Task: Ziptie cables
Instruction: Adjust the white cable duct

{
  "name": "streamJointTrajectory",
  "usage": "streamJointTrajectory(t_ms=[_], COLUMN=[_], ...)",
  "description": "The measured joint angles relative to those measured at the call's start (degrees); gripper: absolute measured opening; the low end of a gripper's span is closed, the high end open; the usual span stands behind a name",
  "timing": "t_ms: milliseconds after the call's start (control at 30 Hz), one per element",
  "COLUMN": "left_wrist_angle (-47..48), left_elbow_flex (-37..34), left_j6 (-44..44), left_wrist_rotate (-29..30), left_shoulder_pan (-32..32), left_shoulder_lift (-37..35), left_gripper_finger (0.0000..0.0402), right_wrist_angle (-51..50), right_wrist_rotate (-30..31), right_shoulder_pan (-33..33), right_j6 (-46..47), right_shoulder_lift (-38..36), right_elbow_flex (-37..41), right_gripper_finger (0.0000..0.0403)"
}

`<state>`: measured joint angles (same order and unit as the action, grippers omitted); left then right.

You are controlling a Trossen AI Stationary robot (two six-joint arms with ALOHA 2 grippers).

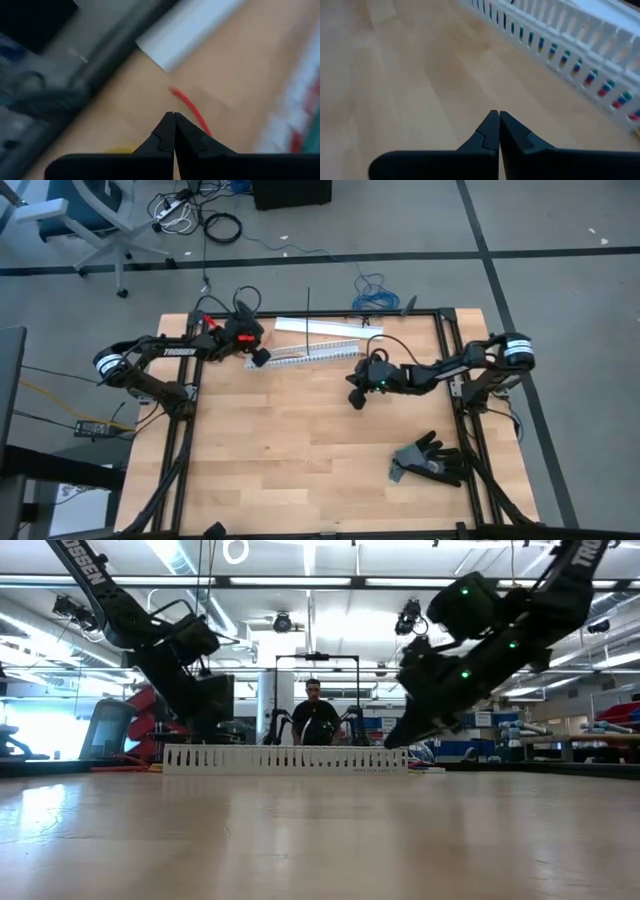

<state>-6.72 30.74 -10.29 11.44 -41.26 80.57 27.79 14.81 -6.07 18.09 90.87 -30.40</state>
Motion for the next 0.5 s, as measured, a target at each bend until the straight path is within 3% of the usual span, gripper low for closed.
streamJointTrajectory(t_ms=[267, 500], left_wrist_angle=[13.35, 15.97], left_elbow_flex=[-0.13, -0.24], left_j6=[6.48, 12.04], left_wrist_rotate=[-10.38, -16.77], left_shoulder_pan=[2.91, 12.76], left_shoulder_lift=[0.05, 0.05], left_gripper_finger=[0.0004, 0.0002], right_wrist_angle=[-4.11, -9.88], right_wrist_rotate=[3.11, 1.39], right_shoulder_pan=[-5.37, -11.63], right_j6=[0.40, 1.19], right_shoulder_lift=[0.66, 0.96], right_elbow_flex=[-2.54, -2.48], right_gripper_finger=[0.0000, 0.0000])
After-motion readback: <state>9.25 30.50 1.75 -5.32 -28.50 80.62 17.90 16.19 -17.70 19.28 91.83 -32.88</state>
